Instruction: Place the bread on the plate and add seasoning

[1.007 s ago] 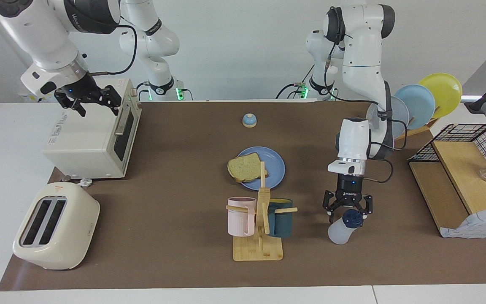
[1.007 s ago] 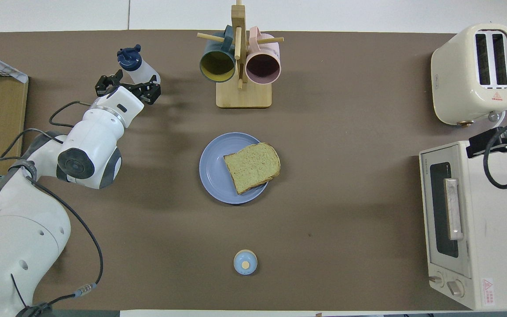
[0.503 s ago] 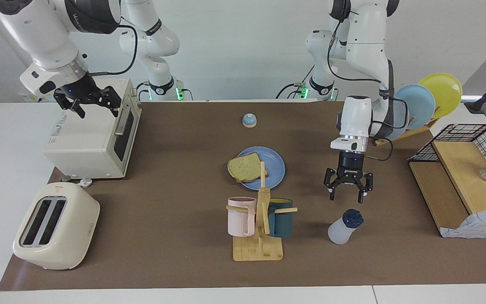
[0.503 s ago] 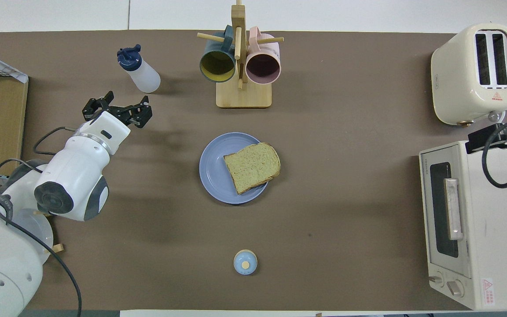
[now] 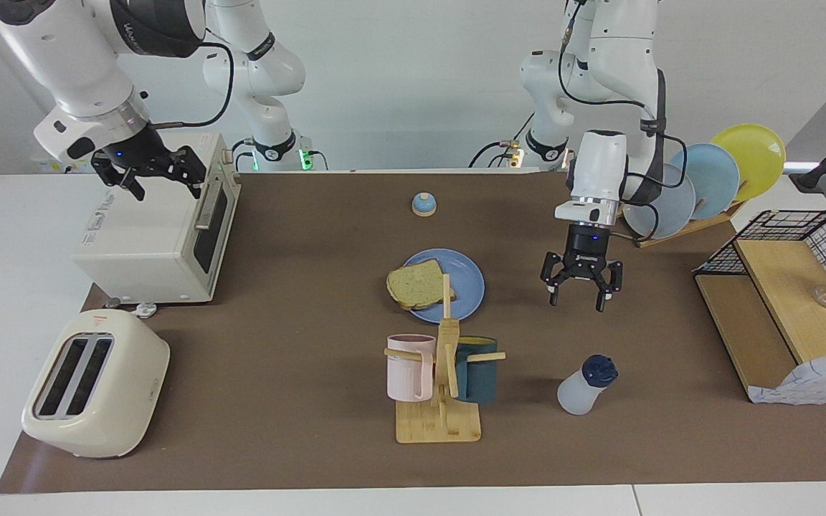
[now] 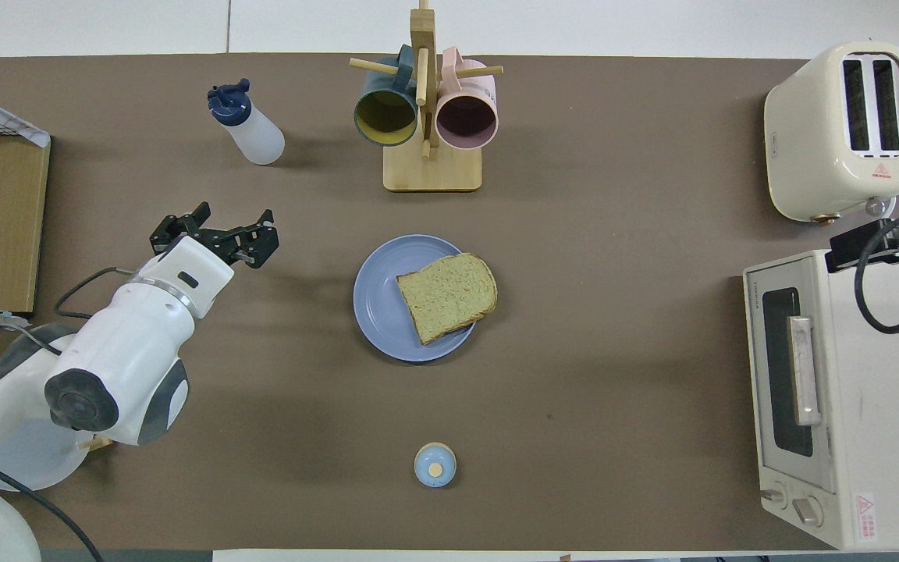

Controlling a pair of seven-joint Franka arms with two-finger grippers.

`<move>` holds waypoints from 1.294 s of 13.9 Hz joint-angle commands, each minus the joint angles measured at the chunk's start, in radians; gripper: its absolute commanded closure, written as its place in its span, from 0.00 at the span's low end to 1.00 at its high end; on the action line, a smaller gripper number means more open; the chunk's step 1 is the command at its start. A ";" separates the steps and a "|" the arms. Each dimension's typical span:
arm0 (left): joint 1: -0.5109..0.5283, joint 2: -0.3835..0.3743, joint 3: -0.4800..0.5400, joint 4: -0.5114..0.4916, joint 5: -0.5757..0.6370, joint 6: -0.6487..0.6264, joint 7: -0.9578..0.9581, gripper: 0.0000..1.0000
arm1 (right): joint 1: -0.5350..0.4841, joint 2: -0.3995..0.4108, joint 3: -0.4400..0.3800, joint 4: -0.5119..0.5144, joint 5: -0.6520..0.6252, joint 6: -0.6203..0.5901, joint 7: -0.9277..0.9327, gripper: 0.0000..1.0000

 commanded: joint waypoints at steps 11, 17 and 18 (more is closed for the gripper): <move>-0.148 -0.215 -0.010 0.397 0.002 -1.064 -0.112 0.00 | -0.009 -0.016 0.004 -0.019 0.002 0.010 -0.024 0.00; -0.082 -0.169 0.009 0.709 -0.114 -1.409 0.018 0.00 | -0.009 -0.016 0.004 -0.019 0.002 0.010 -0.024 0.00; -0.067 -0.166 0.009 0.730 -0.117 -1.439 0.050 0.00 | -0.009 -0.016 0.004 -0.019 0.002 0.010 -0.024 0.00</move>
